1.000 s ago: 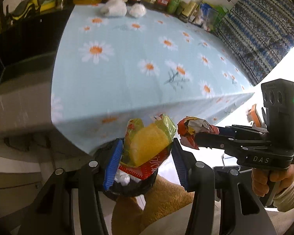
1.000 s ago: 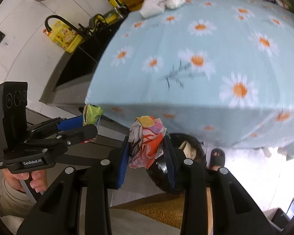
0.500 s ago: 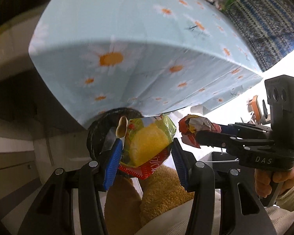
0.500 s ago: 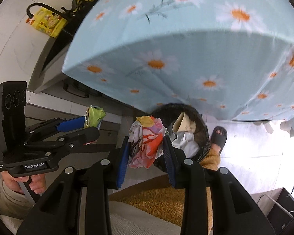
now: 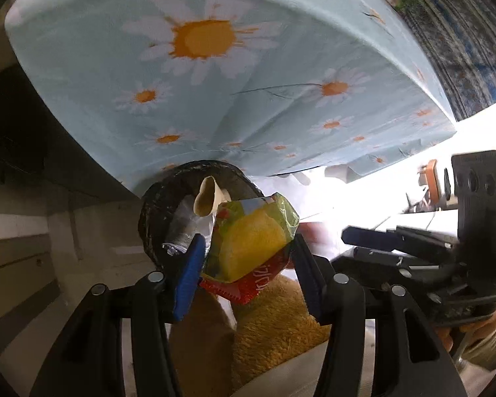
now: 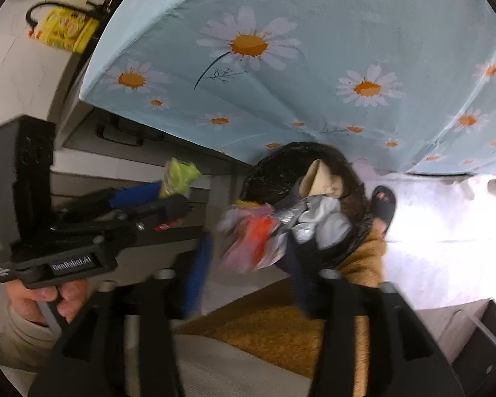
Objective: Collect trash
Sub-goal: 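Open both grippers to drop the snack bag and wrapper into the bin, then reach the right gripper to the small clear bag and grasp it, then grasp the white knit cloth with the left gripper, then carry the white cloth and clear bag down over the black bin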
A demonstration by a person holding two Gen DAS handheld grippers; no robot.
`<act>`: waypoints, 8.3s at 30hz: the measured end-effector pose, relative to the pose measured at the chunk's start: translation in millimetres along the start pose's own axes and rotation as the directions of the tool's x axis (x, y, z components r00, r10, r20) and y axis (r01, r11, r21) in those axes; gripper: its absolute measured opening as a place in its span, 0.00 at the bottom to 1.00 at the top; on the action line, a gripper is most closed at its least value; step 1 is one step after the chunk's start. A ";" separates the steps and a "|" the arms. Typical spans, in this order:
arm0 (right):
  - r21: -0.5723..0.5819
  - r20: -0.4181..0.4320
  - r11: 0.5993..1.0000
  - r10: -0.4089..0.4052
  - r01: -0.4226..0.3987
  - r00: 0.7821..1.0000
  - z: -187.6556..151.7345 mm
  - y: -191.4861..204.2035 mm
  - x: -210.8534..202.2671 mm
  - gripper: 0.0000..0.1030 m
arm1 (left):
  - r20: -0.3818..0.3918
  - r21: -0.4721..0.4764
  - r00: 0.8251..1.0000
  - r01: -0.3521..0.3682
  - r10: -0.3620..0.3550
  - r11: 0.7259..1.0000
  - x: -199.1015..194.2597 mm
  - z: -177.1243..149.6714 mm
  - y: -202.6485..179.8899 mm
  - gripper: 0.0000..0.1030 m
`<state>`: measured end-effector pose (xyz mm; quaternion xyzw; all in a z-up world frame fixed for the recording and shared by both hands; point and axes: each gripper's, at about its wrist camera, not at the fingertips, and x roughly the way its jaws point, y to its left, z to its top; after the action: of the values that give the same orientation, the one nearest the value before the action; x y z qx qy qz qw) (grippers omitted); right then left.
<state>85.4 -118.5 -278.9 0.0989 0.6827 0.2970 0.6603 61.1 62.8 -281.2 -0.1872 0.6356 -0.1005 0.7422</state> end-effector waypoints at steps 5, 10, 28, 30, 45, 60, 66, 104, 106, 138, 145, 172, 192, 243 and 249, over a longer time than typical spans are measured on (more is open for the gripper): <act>0.019 0.011 1.000 -0.019 0.019 1.000 0.3 -4.4 -1.8 0.60 | 0.000 -0.066 1.000 0.006 -0.006 0.998 3.0 2.8 13.7 0.59; 0.038 0.038 0.999 -0.027 0.025 0.999 -0.6 -7.4 -9.9 0.60 | -0.018 -0.058 1.000 -0.006 0.005 0.998 4.5 -0.3 14.5 0.59; -0.038 0.173 0.997 -0.061 0.068 0.983 7.7 33.3 -63.8 0.60 | 0.127 0.001 0.989 0.072 -0.072 0.997 -59.9 3.1 -0.5 0.59; -0.055 0.190 0.996 -0.065 0.077 0.980 7.7 39.5 -68.6 0.60 | 0.155 0.010 0.985 0.080 -0.081 0.997 -71.3 4.0 -3.0 0.59; -0.165 0.337 0.976 -0.083 0.145 0.938 31.2 88.2 -125.4 0.65 | 0.314 0.070 0.944 0.086 -0.104 0.994 -143.1 15.5 -19.3 0.59; -0.296 0.420 0.932 -0.070 0.210 0.905 137.1 92.0 -170.2 0.78 | 0.439 0.017 0.898 0.030 -0.035 0.999 -178.5 65.3 -37.0 0.59; -0.348 0.438 0.916 -0.029 0.199 0.899 192.1 81.6 -187.9 0.78 | 0.474 -0.020 0.880 -0.028 0.034 0.999 -185.5 95.6 -53.3 0.59; -0.551 0.223 0.819 -0.042 0.161 0.974 404.4 43.3 -85.5 0.66 | 0.469 -0.374 0.830 -0.125 0.303 0.919 -172.2 193.8 -68.4 0.59; -0.554 0.220 0.814 -0.054 0.171 0.974 405.1 42.6 -82.6 0.59 | 0.463 -0.380 0.835 -0.117 0.298 0.918 -169.3 196.3 -66.5 0.59; -0.493 0.256 0.869 0.190 -0.040 0.948 341.9 -48.6 -186.4 0.47 | 0.311 -0.262 0.876 -0.294 0.369 0.919 -95.2 332.0 -57.2 0.73; -0.413 0.311 0.909 0.188 -0.045 0.932 321.3 -94.9 -208.3 0.47 | 0.258 -0.229 0.876 -0.356 0.409 0.906 -72.9 370.5 -52.8 0.73; -0.360 0.388 0.932 0.126 0.025 0.913 277.7 -76.7 -204.9 0.47 | 0.343 -0.137 0.887 -0.277 0.308 0.951 -99.6 334.7 -62.2 0.25; -0.289 0.493 0.943 -0.002 0.166 0.870 149.8 22.8 -191.2 0.47 | 0.444 0.047 0.888 -0.158 0.121 0.986 -158.4 182.0 -54.0 0.25; -0.161 0.265 0.977 -0.095 0.141 0.959 -13.2 36.9 -64.4 0.47 | 0.093 0.059 0.994 -0.064 0.058 0.996 -44.3 -13.7 -15.5 0.25; -0.146 0.219 0.981 -0.094 0.128 0.971 -5.9 24.6 -48.1 0.47 | 0.043 0.023 0.997 -0.066 0.065 0.998 -24.1 -13.9 -6.8 0.25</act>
<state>78.7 -125.7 -225.5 0.0382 0.5873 0.3009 0.7504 43.9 63.9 -258.4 -0.1594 0.6243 -0.0798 0.7606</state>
